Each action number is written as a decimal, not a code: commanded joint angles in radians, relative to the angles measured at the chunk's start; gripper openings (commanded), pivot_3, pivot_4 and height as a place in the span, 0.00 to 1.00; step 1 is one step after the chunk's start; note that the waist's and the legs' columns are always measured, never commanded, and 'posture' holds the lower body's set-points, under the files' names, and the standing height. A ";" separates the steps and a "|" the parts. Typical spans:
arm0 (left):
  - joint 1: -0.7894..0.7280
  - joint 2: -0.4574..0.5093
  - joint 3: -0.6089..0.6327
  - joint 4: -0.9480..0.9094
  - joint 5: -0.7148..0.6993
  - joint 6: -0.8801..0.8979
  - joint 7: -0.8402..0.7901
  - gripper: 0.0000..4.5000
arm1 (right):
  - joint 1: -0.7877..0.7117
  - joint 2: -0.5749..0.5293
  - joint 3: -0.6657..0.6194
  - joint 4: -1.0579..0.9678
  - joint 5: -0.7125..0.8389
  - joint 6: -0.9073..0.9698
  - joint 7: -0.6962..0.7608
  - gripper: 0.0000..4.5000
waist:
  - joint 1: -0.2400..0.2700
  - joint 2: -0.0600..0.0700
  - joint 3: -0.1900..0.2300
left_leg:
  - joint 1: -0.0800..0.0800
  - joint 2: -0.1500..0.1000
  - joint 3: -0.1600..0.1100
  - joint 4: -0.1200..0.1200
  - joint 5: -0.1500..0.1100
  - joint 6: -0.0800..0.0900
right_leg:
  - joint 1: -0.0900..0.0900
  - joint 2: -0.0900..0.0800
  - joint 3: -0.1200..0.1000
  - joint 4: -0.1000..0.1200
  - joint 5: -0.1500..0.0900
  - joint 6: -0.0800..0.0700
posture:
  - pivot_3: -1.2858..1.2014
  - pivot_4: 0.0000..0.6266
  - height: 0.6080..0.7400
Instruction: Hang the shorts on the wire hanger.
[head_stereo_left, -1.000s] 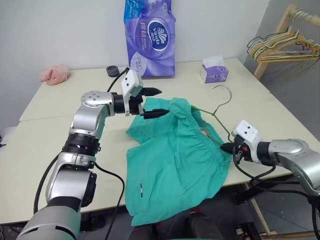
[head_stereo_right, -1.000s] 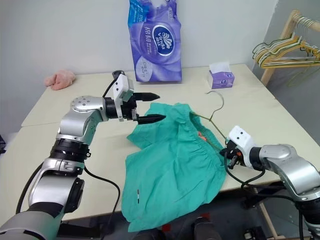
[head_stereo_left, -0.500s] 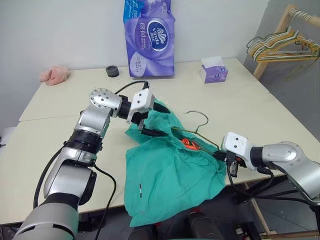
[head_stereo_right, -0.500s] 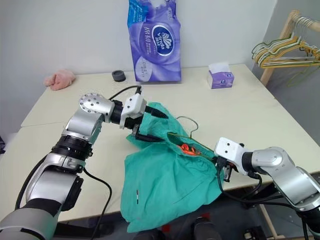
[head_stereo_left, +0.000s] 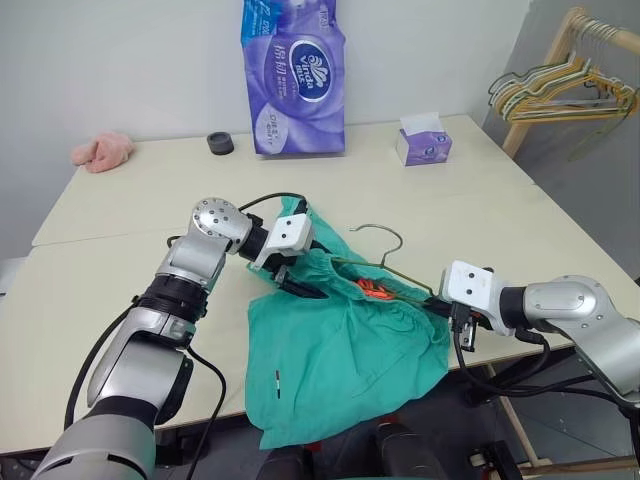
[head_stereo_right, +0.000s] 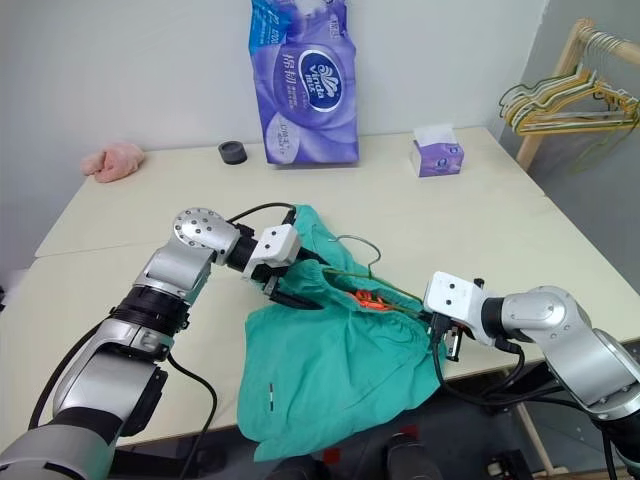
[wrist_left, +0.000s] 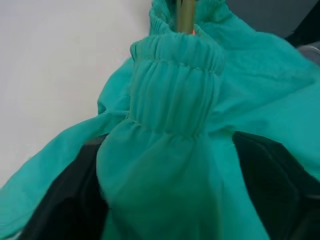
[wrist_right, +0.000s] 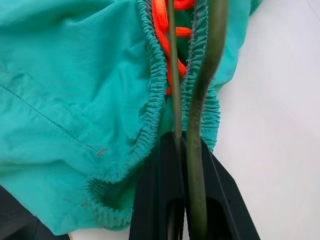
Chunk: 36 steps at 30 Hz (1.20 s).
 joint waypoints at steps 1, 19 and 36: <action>0.000 -0.005 0.001 -0.007 -0.002 0.011 -0.001 0.52 | -0.024 0.000 -0.005 -0.040 -0.012 -0.031 0.008 0.00 | 0.000 0.000 0.000 | 0.000 0.000 0.000 0.000 0.000 0.000 | 0.000 0.000 0.000 0.000 0.000 0.000 | 0.43 0.11 1.00; 0.018 -0.018 0.007 -0.033 -0.006 0.050 0.030 0.00 | -0.008 -0.099 -0.066 0.027 -0.127 -0.249 0.095 0.29 | 0.002 0.000 0.000 | 0.000 0.000 0.000 0.000 0.000 0.000 | 0.000 0.000 -0.001 0.000 0.000 0.000 | 0.43 0.11 1.00; 0.011 -0.022 0.021 -0.010 -0.008 0.033 0.076 0.00 | 0.622 0.375 -0.578 -0.265 0.179 0.158 -0.195 0.99 | 0.003 -0.002 -0.004 | 0.000 0.001 -0.003 0.001 0.000 0.000 | 0.001 0.000 -0.002 0.003 0.000 0.000 | 0.43 0.12 1.00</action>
